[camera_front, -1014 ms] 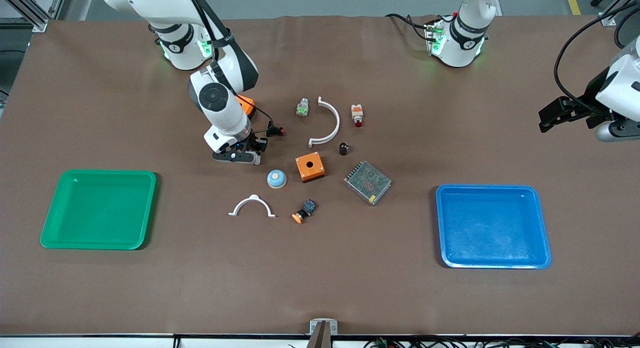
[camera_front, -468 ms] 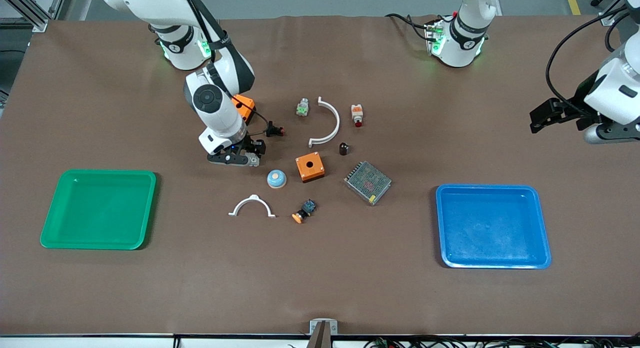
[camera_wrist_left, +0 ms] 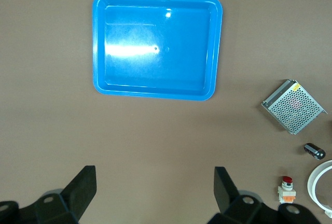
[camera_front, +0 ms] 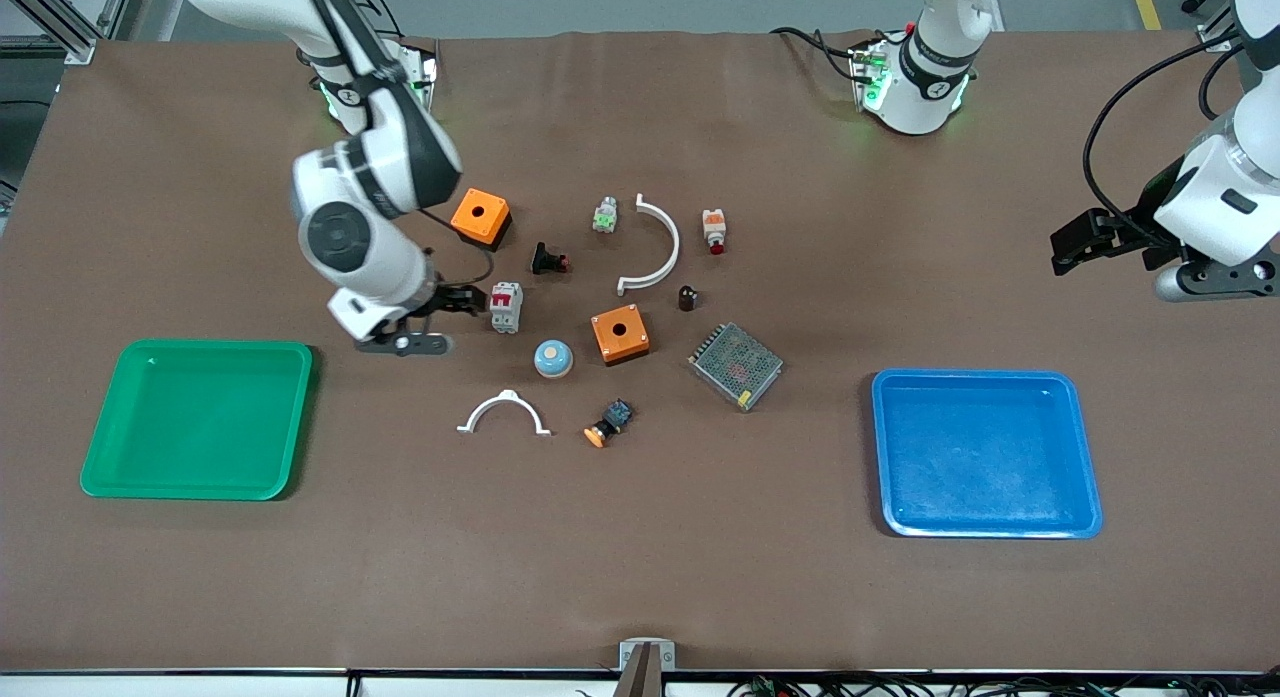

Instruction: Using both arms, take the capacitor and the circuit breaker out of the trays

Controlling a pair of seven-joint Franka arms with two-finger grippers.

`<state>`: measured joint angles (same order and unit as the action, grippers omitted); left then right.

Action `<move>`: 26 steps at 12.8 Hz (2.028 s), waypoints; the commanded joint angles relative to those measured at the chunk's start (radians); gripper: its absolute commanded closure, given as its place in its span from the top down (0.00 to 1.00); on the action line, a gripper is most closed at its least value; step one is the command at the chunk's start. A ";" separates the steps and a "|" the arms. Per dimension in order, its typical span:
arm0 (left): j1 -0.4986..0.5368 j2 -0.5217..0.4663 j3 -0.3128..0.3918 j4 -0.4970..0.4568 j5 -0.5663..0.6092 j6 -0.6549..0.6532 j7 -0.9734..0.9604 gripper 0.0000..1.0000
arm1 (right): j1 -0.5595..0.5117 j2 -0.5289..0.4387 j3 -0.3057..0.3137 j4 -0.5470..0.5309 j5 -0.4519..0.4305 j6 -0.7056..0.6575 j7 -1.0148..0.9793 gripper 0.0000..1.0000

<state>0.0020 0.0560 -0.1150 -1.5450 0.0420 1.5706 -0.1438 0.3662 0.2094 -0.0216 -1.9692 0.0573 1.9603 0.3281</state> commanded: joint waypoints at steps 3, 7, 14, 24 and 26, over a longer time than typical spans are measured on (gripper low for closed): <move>0.013 -0.013 0.000 0.005 -0.011 -0.004 0.016 1.00 | -0.186 -0.010 0.015 0.307 -0.060 -0.366 -0.157 1.00; 0.016 -0.012 0.009 0.011 0.002 -0.007 0.015 1.00 | -0.373 -0.010 0.017 0.484 -0.057 -0.486 -0.237 1.00; 0.015 -0.019 0.011 0.020 0.003 -0.037 0.013 1.00 | -0.431 0.002 0.019 0.561 -0.048 -0.483 -0.322 1.00; 0.010 -0.116 -0.023 -0.032 -0.007 -0.058 0.013 1.00 | -0.425 -0.016 0.022 0.595 -0.051 -0.570 -0.320 1.00; 0.009 -0.114 -0.023 -0.026 -0.011 -0.064 0.010 1.00 | -0.421 -0.063 0.025 0.563 -0.044 -0.571 -0.320 1.00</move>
<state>0.0088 -0.0379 -0.1339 -1.5540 0.0420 1.5178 -0.1438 -0.0414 0.1882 -0.0152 -1.3944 0.0054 1.4078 0.0134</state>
